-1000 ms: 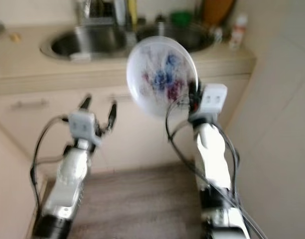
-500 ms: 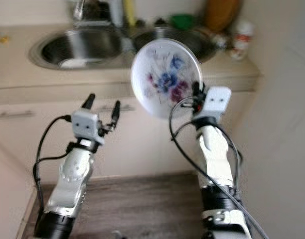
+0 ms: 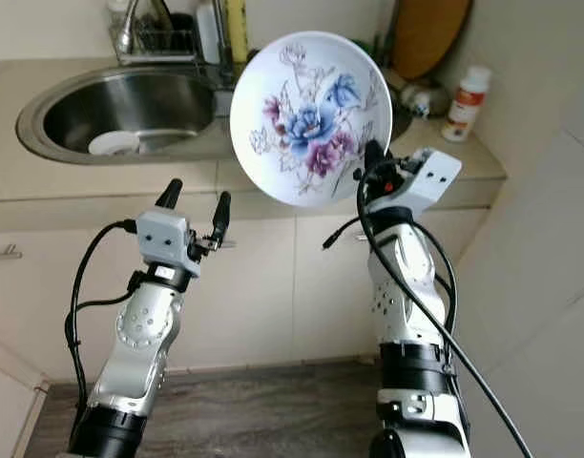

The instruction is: Kitchen organization

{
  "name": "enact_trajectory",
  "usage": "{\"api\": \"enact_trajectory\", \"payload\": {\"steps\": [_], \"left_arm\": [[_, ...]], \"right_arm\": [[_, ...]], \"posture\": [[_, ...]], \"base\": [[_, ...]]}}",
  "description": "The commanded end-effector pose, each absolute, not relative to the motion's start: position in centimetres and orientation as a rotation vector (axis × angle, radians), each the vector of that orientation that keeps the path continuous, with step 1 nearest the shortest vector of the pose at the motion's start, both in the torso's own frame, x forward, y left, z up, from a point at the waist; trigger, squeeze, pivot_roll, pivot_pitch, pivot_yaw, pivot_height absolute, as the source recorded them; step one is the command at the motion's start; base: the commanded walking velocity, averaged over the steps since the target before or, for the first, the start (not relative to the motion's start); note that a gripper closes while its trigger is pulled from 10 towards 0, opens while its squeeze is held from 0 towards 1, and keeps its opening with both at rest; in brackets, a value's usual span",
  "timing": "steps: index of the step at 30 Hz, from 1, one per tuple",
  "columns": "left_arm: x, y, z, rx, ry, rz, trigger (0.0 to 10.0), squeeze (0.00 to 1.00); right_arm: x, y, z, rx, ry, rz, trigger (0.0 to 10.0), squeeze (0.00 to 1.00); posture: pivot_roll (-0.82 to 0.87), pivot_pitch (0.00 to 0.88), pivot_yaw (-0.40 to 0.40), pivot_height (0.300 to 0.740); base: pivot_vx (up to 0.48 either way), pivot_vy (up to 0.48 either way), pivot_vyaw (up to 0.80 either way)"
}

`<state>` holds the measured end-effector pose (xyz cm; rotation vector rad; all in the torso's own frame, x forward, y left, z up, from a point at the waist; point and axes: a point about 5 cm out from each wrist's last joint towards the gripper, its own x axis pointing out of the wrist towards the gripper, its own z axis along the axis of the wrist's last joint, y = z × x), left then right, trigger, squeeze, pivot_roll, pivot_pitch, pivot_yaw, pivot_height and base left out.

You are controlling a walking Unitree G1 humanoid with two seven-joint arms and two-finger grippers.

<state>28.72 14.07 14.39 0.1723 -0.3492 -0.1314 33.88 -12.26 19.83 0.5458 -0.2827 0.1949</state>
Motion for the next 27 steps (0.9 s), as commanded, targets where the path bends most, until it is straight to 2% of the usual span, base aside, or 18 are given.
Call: {"api": "enact_trajectory", "payload": {"steps": [1,8,27], "left_arm": [[28.8,13.74,14.64,0.169,-0.359,-0.143,10.0,0.0],[28.8,13.67,14.63,0.17,-0.358,-0.145,10.0,0.0],[28.86,13.59,14.67,0.173,-0.357,-0.148,10.0,0.0]], "right_arm": [[33.77,-12.04,21.04,0.542,-0.325,0.234,0.0,0.0],[33.63,-11.74,21.28,0.527,-0.331,0.258,0.0,0.0],[33.8,-12.25,21.43,0.482,-0.347,0.219,0.0,0.0]], "posture": [[0.04,0.0,-0.046,0.74],[0.04,0.0,-0.046,0.74],[0.04,0.0,-0.044,0.74]], "base": [[0.337,0.0,0.8],[0.333,0.0,0.8],[0.313,0.0,0.0]]}}
